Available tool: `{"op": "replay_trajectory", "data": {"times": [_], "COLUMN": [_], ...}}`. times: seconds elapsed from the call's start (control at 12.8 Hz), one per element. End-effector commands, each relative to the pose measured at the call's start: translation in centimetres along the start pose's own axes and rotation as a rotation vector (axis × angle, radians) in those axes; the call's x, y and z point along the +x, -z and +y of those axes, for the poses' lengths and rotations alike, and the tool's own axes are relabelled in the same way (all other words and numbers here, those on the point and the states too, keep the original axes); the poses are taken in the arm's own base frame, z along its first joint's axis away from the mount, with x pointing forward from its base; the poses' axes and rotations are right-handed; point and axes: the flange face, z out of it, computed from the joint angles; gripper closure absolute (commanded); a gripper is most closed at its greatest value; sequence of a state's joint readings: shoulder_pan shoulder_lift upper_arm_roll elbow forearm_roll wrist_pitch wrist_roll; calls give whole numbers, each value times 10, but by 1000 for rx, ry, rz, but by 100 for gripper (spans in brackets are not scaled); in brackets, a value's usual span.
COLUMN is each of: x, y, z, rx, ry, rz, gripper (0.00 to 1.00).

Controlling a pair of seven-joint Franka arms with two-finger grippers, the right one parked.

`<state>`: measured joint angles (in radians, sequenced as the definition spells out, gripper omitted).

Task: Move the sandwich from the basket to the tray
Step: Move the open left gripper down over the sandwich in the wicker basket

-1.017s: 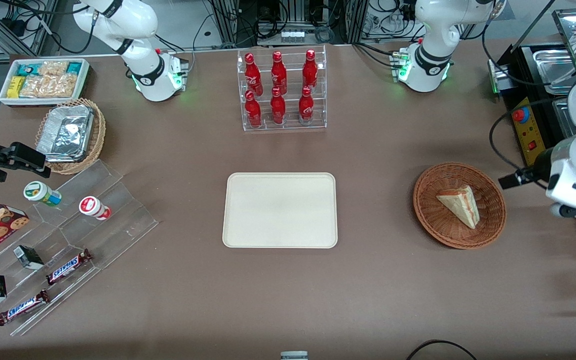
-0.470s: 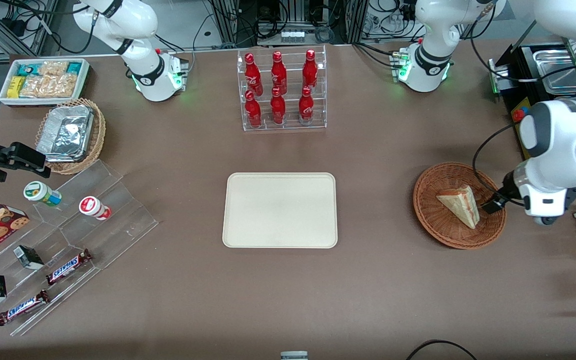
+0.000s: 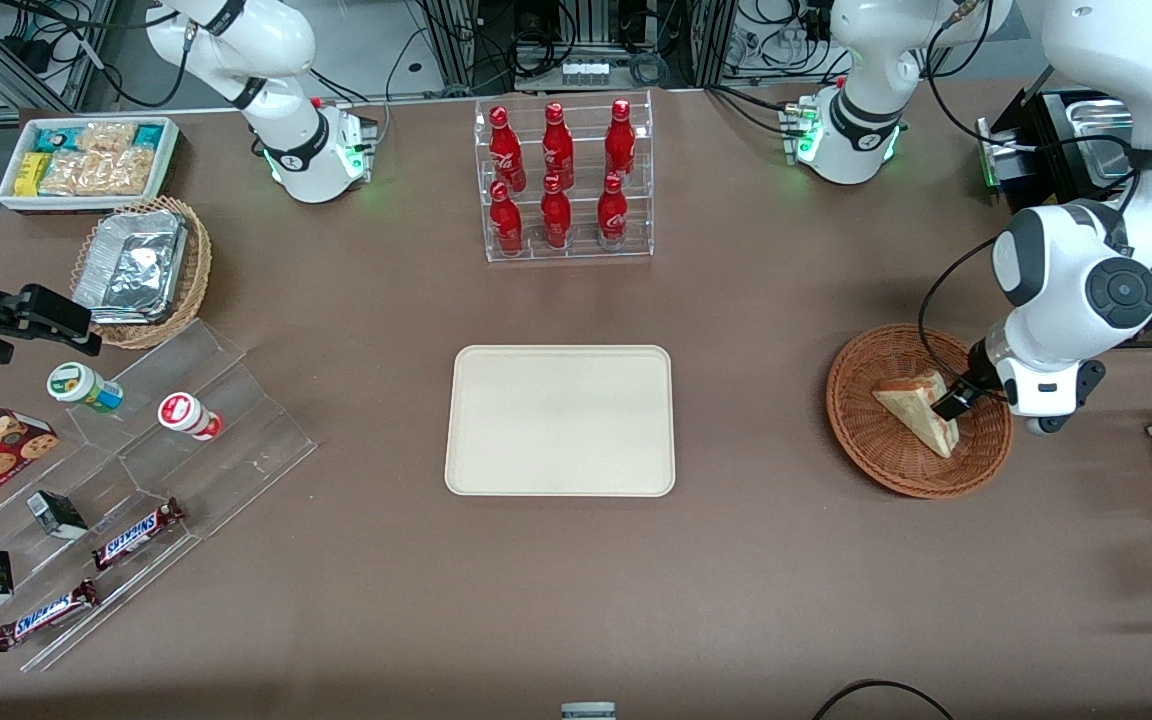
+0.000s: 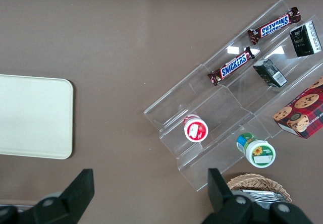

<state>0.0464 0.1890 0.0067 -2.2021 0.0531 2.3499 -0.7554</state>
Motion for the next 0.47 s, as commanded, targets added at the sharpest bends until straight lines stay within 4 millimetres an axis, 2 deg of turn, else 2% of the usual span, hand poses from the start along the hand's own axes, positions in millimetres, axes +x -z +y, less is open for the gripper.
{"op": "replay_trajectory", "data": {"times": [0.0,0.23,0.39], "x": [-7,-10,-12], "y": [5,-17,-21], "z": [1,3,4], "rx": [-41,-55,-52], "ry": [25,24,21], "rz": [12,24,20], "gripper": [0,0,0]}}
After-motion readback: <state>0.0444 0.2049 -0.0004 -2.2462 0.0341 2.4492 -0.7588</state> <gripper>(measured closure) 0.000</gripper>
